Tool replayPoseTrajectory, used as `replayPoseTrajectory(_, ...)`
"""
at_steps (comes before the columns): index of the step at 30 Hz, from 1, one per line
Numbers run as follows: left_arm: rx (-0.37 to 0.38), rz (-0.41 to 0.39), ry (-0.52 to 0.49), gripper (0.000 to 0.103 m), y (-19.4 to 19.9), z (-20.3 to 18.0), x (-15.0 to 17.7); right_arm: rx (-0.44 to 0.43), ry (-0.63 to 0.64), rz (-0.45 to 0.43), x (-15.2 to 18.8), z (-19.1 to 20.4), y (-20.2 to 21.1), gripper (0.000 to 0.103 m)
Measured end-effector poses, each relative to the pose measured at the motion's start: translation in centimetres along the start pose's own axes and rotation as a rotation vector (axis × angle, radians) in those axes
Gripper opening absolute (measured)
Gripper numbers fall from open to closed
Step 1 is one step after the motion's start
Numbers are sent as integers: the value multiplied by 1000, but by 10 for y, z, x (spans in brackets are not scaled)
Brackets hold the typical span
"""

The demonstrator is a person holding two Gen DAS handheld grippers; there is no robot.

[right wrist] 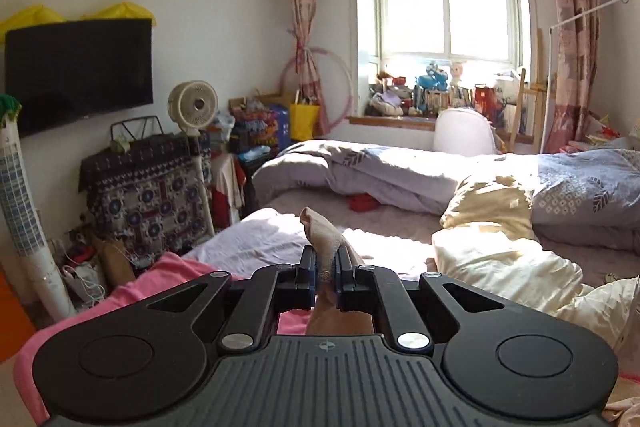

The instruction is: Fold clothes

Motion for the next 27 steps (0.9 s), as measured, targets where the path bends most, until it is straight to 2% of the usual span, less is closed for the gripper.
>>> replayPoseTrajectory(3,-30,-38,-47,102,-39,-16,-27,-45,-34,-55,-30,-2,14,10)
replayPoseTrajectory(6,-115,8,-64,102,-99,-31,-46,-41,-41,-76,-41,-13,32,10)
replayPoseTrajectory(9,-198,78,-9,102,-151,-32,-56,-14,-45,-81,-40,-29,54,10)
replayPoseTrajectory(12,-220,79,34,99,-176,-36,-63,12,-53,-91,-35,-49,75,11)
replayPoseTrajectory(13,-228,76,36,95,-182,-38,-65,18,-57,-96,-34,-56,82,11)
replayPoseTrajectory(14,-244,86,16,83,-189,-40,-66,22,-63,-103,-32,-62,87,11)
replayPoseTrajectory(16,-278,105,-22,69,-204,-43,-68,29,-74,-115,-28,-73,94,11)
replayPoseTrajectory(20,-396,133,-29,36,-232,-1,-87,55,-103,-114,-21,-90,82,11)
replayPoseTrajectory(22,-489,133,-17,24,-237,32,-99,20,-151,-122,-21,-95,64,11)
replayPoseTrajectory(25,-663,116,21,26,-236,95,-119,-46,-194,-143,-20,-95,36,11)
replayPoseTrajectory(26,-669,125,33,33,-234,112,-117,-66,-197,-152,-18,-94,27,11)
replayPoseTrajectory(27,-675,134,43,35,-233,127,-115,-81,-203,-154,-14,-93,17,11)
Point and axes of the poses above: each gripper's, at about its wrist camera, not at the fingertips, and y roughly against the way its jaws point, z to its left, x to its underside, the point moved 1 cm from there along -y, roughly the way its jaws point, and after that the axes turned 3 degrees about -x, right-handed, at the moved point
